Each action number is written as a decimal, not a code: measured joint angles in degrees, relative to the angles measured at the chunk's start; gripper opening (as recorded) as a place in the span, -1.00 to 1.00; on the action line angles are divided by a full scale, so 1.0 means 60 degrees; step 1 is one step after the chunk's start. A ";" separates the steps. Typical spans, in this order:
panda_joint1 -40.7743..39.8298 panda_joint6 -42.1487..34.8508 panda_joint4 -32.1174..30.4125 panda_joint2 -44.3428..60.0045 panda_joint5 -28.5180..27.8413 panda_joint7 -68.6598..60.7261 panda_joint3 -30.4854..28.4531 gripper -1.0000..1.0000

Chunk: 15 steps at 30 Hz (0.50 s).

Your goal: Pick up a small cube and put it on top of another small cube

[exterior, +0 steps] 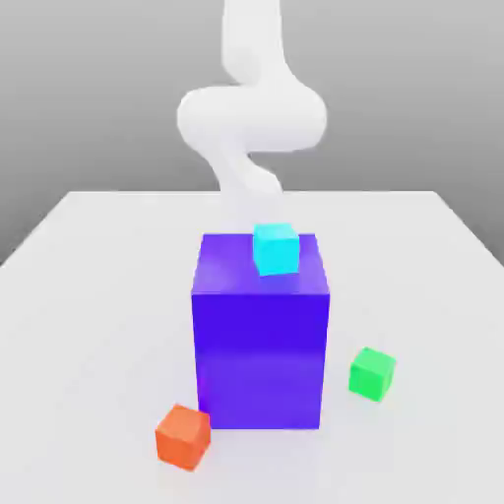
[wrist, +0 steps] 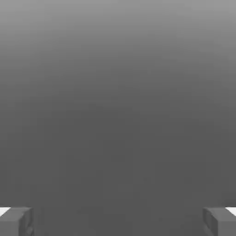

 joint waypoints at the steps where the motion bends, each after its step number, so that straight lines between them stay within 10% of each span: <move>1: -0.0099 0.0059 0.0094 0.0376 -0.0024 0.0088 -0.0035 0.00; 15: -0.1158 0.0815 0.1309 0.5247 -0.0052 0.1016 -0.0817 0.00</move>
